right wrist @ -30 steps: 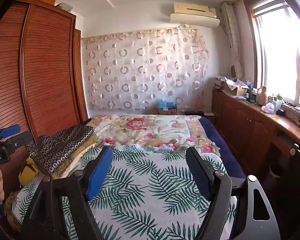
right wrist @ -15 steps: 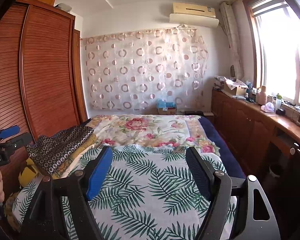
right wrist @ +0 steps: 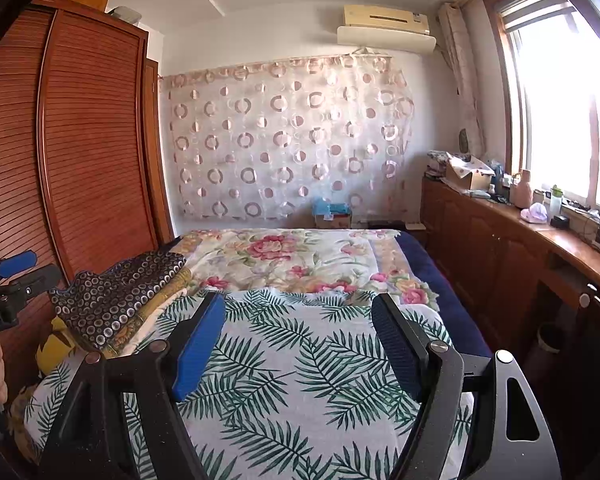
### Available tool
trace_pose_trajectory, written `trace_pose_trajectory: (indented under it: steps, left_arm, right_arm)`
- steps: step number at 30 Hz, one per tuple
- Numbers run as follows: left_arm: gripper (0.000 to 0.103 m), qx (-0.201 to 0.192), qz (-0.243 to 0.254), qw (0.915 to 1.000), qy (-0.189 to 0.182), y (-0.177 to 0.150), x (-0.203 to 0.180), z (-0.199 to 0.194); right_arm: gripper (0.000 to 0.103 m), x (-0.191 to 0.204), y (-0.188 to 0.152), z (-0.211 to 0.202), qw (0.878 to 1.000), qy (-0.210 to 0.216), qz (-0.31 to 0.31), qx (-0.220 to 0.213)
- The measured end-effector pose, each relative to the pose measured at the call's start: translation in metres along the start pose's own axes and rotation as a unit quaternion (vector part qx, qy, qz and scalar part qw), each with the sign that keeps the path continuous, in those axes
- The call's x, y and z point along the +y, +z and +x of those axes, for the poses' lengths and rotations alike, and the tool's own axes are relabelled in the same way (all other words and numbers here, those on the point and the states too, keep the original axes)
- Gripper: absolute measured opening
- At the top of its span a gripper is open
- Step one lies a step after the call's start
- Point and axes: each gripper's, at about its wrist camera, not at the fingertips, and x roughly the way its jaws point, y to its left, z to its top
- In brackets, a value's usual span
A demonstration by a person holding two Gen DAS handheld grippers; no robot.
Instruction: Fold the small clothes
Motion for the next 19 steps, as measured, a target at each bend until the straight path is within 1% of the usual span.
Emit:
trace_pose_trajectory:
  steps: [19]
  left_arm:
    - [0.090, 0.000, -0.001, 1.0000, -0.001, -0.0002, 0.0009, -0.0004]
  right_arm:
    - [0.077, 0.0023, 0.0000, 0.0000, 1.000, -0.002, 0.002, -0.001]
